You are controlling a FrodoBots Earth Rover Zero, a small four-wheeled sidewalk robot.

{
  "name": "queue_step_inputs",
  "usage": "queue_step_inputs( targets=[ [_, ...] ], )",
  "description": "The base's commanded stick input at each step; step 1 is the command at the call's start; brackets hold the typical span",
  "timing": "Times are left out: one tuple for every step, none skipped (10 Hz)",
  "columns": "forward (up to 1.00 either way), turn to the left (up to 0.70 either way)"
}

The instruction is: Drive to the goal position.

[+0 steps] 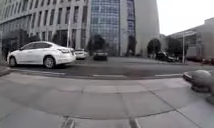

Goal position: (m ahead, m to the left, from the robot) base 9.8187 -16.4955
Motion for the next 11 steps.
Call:
queue_step_inputs(
  targets=[
    [0.7,-0.14],
    [0.7,-0.14],
    [0.7,-0.14],
    [0.7,-0.14],
    [0.7,-0.14],
    [0.7,-0.14],
    [0.7,-0.14],
    [0.7,-0.14],
    [0.7,-0.14],
    [0.7,-0.14],
    [0.7,-0.14]
  ],
)
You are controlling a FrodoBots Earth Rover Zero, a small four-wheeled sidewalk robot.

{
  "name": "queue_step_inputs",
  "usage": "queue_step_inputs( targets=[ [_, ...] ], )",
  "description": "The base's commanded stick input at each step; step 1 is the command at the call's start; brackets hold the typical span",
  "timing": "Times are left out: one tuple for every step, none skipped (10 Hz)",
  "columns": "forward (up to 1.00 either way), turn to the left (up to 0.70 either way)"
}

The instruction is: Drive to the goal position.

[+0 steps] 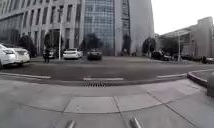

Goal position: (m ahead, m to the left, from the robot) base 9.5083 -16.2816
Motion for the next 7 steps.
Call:
queue_step_inputs(
  targets=[
    [0.7,-0.14],
    [0.7,-0.14],
    [0.69,-0.14],
    [0.69,-0.14],
    [0.67,-0.13],
    [0.64,-0.14],
    [0.6,-0.15]
  ],
)
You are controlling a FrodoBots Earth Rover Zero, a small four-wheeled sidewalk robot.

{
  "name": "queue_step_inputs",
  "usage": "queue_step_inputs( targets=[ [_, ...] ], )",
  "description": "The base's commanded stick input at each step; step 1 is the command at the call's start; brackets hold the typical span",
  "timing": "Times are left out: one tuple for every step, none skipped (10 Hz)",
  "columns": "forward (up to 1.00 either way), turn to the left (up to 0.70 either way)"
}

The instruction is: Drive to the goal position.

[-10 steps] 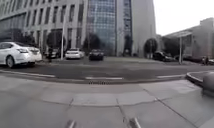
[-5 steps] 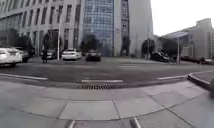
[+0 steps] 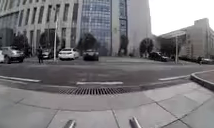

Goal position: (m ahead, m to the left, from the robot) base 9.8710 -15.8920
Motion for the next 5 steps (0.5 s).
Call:
queue_step_inputs(
  targets=[
    [0.58,-0.15],
    [0.53,-0.2],
    [0.5,-0.3],
    [0.5,-0.3],
    [0.5,-0.3]
  ],
)
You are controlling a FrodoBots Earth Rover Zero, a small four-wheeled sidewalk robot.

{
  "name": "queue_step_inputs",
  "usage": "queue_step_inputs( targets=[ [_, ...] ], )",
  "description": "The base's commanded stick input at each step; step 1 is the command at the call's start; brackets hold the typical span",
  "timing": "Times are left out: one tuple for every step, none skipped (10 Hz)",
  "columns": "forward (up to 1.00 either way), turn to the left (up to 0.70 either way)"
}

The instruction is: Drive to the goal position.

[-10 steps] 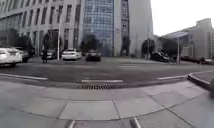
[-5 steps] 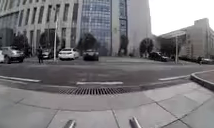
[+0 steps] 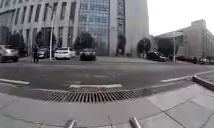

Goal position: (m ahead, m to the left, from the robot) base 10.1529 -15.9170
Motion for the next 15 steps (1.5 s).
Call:
queue_step_inputs(
  targets=[
    [0.5,-0.3],
    [0.5,-0.3],
    [0.5,-0.3],
    [0.5,-0.3],
    [0.5,-0.3],
    [0.5,-0.3],
    [0.5,-0.3],
    [0.5,-0.3],
    [0.5,-0.3],
    [0.5,-0.3],
    [0.5,-0.3],
    [0.5,-0.3],
    [0.5,-0.3],
    [0.5,-0.3],
    [0.5,-0.3]
  ],
)
